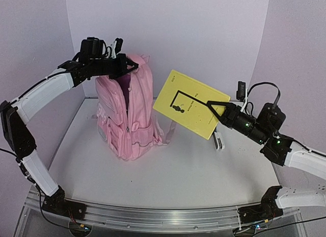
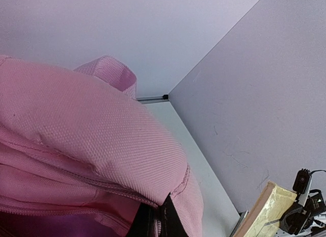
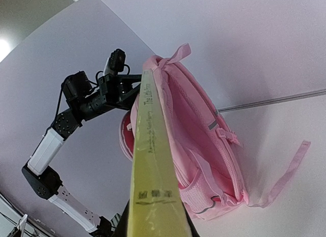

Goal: Pack the student bag
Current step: Move the student bag to the center of the board, then place the book in the student bag.

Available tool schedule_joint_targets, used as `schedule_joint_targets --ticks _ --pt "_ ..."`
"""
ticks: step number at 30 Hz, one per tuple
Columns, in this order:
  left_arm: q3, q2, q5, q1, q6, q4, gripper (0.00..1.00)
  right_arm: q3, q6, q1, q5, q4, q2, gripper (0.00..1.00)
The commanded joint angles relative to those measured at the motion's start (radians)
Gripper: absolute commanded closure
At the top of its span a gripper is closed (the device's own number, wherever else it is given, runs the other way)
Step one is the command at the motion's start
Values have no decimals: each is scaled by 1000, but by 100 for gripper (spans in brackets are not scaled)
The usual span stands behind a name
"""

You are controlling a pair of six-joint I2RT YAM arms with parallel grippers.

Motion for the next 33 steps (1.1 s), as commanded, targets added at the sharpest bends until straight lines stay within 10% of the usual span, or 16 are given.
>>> schedule_joint_targets --ticks 1,5,14,33 --pt "113 30 113 -15 -50 215 100 91 -17 -2 31 109 -55 100" --pt "113 9 101 -13 5 149 95 117 -17 -2 25 98 -52 100" --pt "-19 -155 -104 -11 128 -48 22 152 -29 -2 13 96 -25 100" --pt "-10 -147 -527 -10 149 -385 0 328 -181 147 123 -17 66 100"
